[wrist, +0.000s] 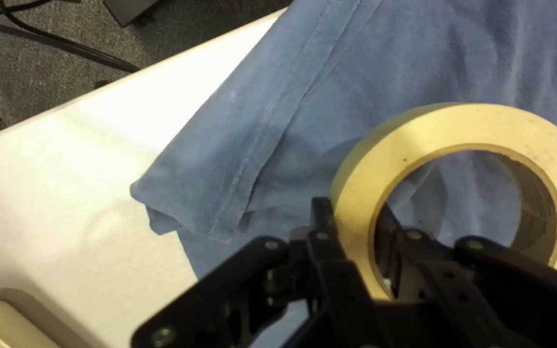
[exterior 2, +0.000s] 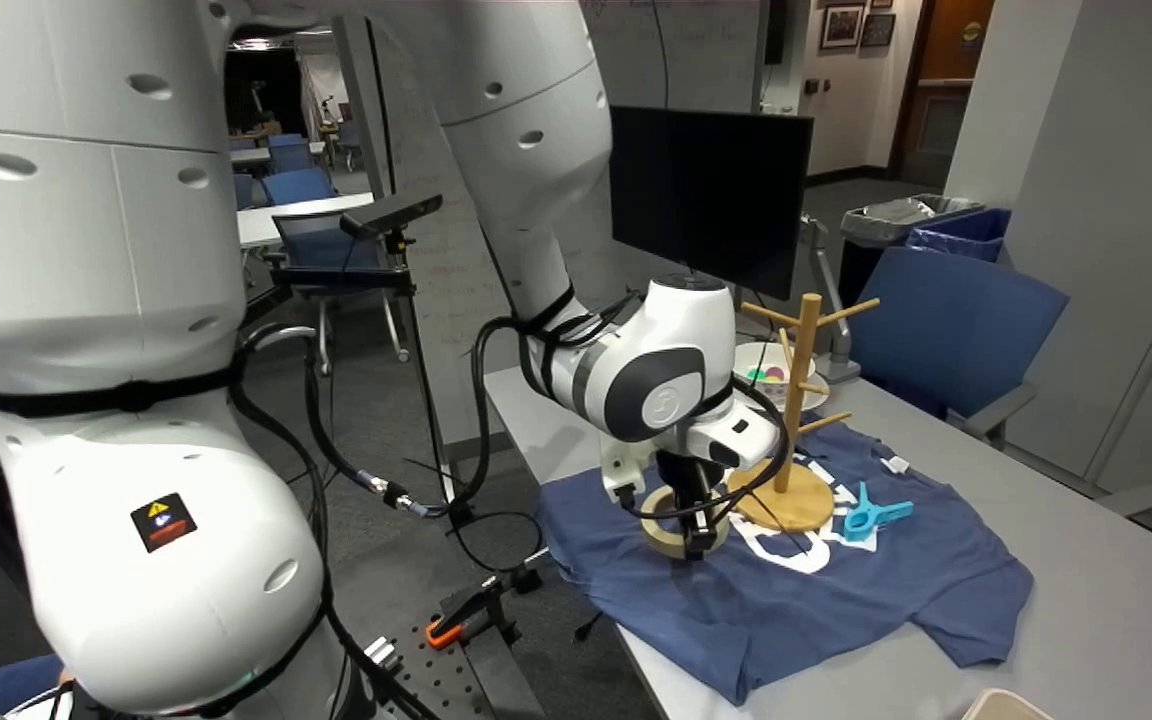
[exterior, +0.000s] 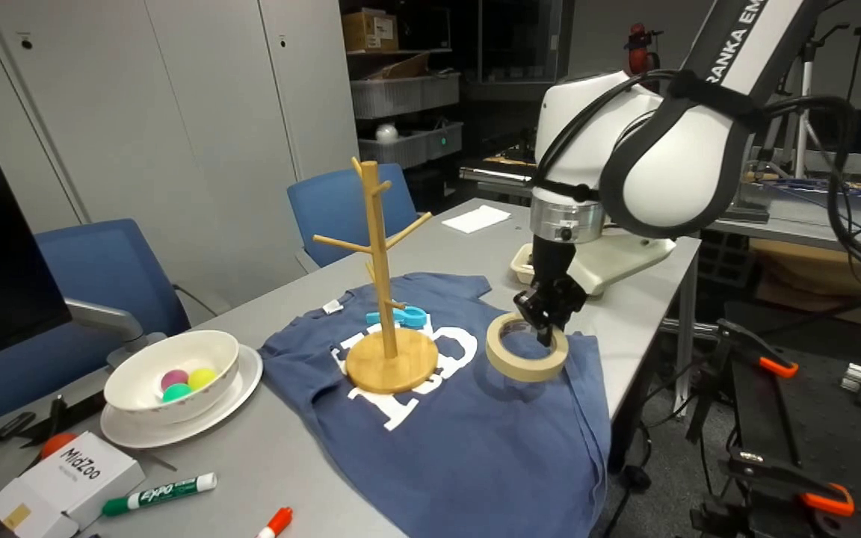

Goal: Put the masking tape on the top left handle

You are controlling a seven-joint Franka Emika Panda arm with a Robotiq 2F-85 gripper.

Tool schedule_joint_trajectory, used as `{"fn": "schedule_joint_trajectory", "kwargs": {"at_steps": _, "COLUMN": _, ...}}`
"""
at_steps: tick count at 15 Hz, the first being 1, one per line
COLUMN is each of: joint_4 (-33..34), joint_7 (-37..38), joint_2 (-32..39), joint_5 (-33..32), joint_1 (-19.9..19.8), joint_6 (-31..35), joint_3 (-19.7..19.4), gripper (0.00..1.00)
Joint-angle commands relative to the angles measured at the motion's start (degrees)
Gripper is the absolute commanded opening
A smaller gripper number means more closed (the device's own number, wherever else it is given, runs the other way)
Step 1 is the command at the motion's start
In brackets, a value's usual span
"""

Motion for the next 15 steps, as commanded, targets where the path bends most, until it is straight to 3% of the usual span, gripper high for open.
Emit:
{"fn": "schedule_joint_trajectory", "kwargs": {"at_steps": 1, "joint_4": -6.35, "joint_7": 6.85, "joint_2": -9.49, "joint_5": -8.09, "joint_1": 0.94, "joint_6": 3.88, "joint_3": -2.89, "gripper": 0.06}}
{"fn": "schedule_joint_trajectory", "kwargs": {"at_steps": 3, "joint_4": -8.11, "joint_7": 13.11, "joint_2": -13.87, "joint_5": -15.8, "joint_1": -0.07, "joint_6": 4.6, "joint_3": -3.19, "gripper": 0.06}}
{"fn": "schedule_joint_trajectory", "kwargs": {"at_steps": 4, "joint_4": -8.54, "joint_7": 15.78, "joint_2": -15.76, "joint_5": -18.84, "joint_1": 1.79, "joint_6": 4.5, "joint_3": -5.38, "gripper": 0.06}}
{"fn": "schedule_joint_trajectory", "kwargs": {"at_steps": 7, "joint_4": -8.81, "joint_7": 24.79, "joint_2": -20.53, "joint_5": -28.46, "joint_1": -0.74, "joint_6": 4.2, "joint_3": -4.0, "gripper": 0.06}}
{"fn": "schedule_joint_trajectory", "kwargs": {"at_steps": 15, "joint_4": -8.11, "joint_7": 45.11, "joint_2": -27.19, "joint_5": -46.6, "joint_1": -5.73, "joint_6": 4.73, "joint_3": -0.15, "gripper": 0.06}}
